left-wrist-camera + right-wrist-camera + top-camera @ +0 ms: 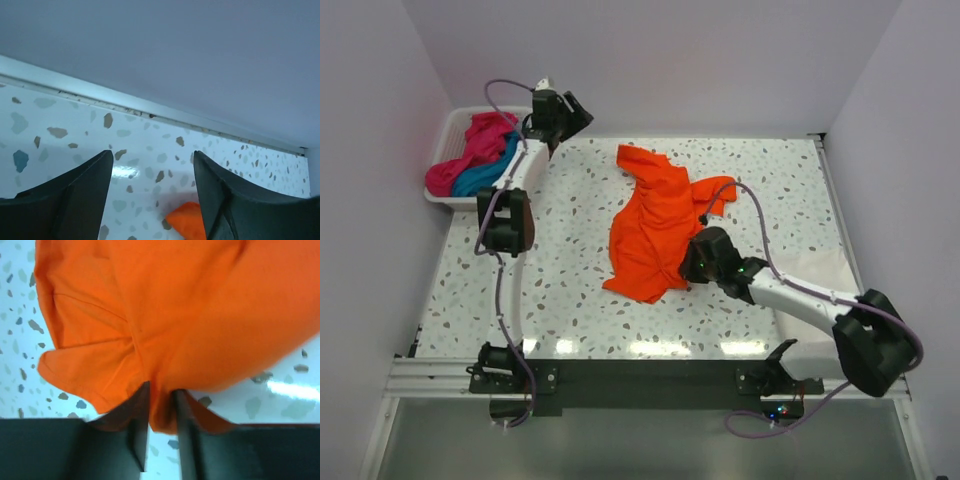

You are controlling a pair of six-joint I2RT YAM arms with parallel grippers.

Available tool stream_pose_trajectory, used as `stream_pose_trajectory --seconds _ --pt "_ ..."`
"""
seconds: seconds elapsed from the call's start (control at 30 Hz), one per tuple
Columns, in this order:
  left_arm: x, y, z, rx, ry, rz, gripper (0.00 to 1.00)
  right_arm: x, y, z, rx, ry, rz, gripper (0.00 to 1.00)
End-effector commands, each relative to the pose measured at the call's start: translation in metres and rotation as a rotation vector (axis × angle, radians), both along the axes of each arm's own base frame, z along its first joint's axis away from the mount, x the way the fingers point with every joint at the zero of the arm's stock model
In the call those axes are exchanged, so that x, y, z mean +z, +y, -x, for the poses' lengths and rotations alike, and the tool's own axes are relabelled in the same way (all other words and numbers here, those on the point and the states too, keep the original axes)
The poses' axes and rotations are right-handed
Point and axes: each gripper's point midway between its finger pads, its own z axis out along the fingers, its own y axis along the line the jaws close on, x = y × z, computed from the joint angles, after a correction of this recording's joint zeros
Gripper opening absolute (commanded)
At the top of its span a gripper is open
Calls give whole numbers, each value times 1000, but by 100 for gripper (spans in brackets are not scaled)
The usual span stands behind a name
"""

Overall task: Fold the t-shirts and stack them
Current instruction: Flatten the tshirt out

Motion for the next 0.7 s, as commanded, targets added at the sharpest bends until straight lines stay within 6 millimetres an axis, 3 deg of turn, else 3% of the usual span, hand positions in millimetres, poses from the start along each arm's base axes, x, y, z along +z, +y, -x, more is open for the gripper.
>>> stream_pose_trajectory --seconds 0.0,0.03,0.07,0.1,0.13,0.17,0.2,0.23,0.27,0.3,0.33,0.37,0.43,0.47,0.57,0.67 --pt "49 -13 14 -114 -98 87 72 17 18 -28 6 -28 36 35" --pt "68 -17 23 -132 -122 59 73 29 22 -41 1 -58 48 41" --pt "47 -18 38 -136 -63 46 73 31 17 -45 -7 -63 76 46" --pt "51 -17 47 -124 -68 31 73 37 11 -52 -25 -84 99 53" --pt "89 -19 66 -116 -116 18 72 45 4 -62 -53 -98 91 55" --pt "56 -16 88 -97 -34 -3 71 46 0 -66 -65 -99 88 56" --pt "54 -10 100 -44 -14 -31 70 47 -5 -68 -77 -94 81 56" --pt "81 -19 123 -42 -47 -43 65 46 -17 -75 -109 -89 79 56" --pt "45 -21 148 -32 37 -77 63 46 -22 -78 -125 -89 72 56" --pt "54 -17 165 13 31 -117 59 45 -28 -80 -141 -84 70 56" --pt "44 -34 184 -6 57 -147 58 42 -39 -84 -170 -77 77 57" --pt "8 -37 209 -20 127 -182 58 41 -45 -86 -185 -78 80 56" --pt "-4 -59 233 -77 130 -193 57 37 -56 -90 -212 -72 94 57" --pt "-30 -60 249 -94 181 -212 57 35 -60 -88 -216 -63 105 56" --pt "-68 -73 276 -157 255 -264 57 28 -74 -87 -243 -59 145 57" --pt "-93 -84 295 -201 305 -312 60 17 -92 -88 -277 -40 174 58"
